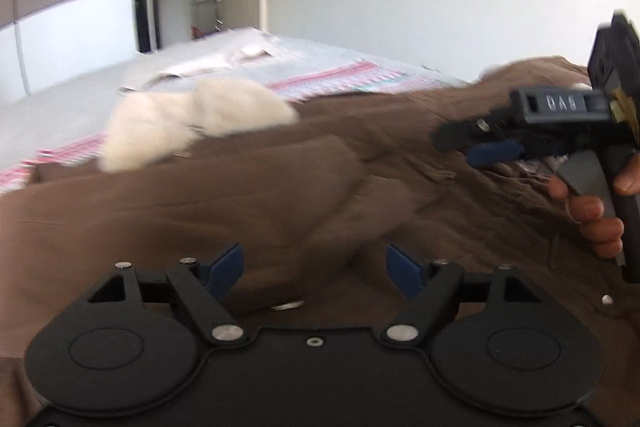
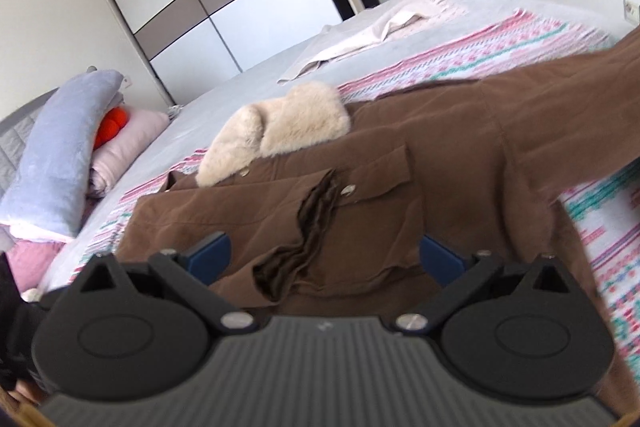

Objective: Fold large clothes

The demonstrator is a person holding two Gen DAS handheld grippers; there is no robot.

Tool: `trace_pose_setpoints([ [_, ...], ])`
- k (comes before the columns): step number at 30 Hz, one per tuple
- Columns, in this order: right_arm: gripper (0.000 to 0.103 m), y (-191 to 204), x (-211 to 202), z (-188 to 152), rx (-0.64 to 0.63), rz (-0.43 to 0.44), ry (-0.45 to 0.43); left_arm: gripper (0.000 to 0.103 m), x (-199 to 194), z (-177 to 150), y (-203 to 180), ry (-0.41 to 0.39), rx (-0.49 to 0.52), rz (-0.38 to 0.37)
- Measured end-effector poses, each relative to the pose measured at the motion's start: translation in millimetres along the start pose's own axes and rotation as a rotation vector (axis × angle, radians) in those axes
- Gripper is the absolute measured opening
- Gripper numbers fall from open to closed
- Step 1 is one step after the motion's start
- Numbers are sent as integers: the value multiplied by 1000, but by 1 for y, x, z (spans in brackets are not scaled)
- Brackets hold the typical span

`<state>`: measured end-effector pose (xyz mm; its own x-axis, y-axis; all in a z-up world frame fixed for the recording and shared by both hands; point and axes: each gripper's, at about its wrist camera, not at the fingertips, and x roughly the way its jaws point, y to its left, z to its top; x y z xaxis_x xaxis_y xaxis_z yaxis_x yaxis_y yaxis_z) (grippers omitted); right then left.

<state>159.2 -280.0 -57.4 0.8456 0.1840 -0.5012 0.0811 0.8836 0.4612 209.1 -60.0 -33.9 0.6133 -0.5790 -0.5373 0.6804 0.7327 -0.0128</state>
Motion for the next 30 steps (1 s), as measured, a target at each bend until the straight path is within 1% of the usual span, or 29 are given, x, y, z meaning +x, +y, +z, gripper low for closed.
trace_pose_setpoints([
  [1,102,1,3,-1,13,17,13,77,-9,-1,11,-11,-14,28],
  [3,97,4,12,-4,47,64,47,77,-24,-6,36,-35,-60,107],
  [5,81,7,23,-8,88,117,84,77,-34,-13,66,-70,-114,200],
  [7,71,10,36,-11,130,165,115,75,-40,-23,94,-93,-189,293],
  [8,62,14,41,-14,140,176,121,75,-39,-27,106,-96,-231,328],
  [9,55,17,47,-16,139,175,121,75,-39,-33,117,-91,-269,362],
  [10,34,20,52,-17,123,159,124,75,-36,-39,126,-75,-299,393],
  [11,22,23,56,-17,101,132,126,75,-32,-47,132,-48,-316,419],
  [13,16,29,57,-18,78,78,122,76,-18,-60,140,16,-319,451],
  [14,16,33,57,-18,51,45,136,76,-13,-65,141,19,-328,447],
  [16,16,40,59,-23,-15,-16,172,78,-5,-61,136,37,-304,483],
  [18,17,46,56,-28,-59,-42,177,78,-3,-55,128,55,-268,521],
  [19,21,50,52,-27,-77,-46,176,77,-6,-52,125,53,-267,535],
  [20,36,52,46,-24,-92,-58,170,77,-9,-50,123,42,-273,542],
  [21,46,54,36,-21,-103,-68,155,78,-14,-49,121,27,-280,545],
  [22,66,53,24,-16,-107,-75,120,84,-18,-48,118,12,-285,546],
  [23,82,51,10,-11,-108,-84,70,88,-25,-48,115,-4,-292,543],
  [24,87,48,-4,-6,-108,-100,20,92,-32,-46,111,-16,-305,538],
  [25,90,43,-18,-1,-104,-123,-23,93,-38,-43,108,-21,-317,534],
  [26,90,38,-32,5,-95,-148,-53,94,-44,-41,104,-28,-329,527],
  [28,90,26,-57,15,-64,-206,-112,98,-56,-33,96,-33,-357,507],
  [30,93,14,-81,22,-34,-264,-182,102,-68,-26,89,-37,-387,477],
])
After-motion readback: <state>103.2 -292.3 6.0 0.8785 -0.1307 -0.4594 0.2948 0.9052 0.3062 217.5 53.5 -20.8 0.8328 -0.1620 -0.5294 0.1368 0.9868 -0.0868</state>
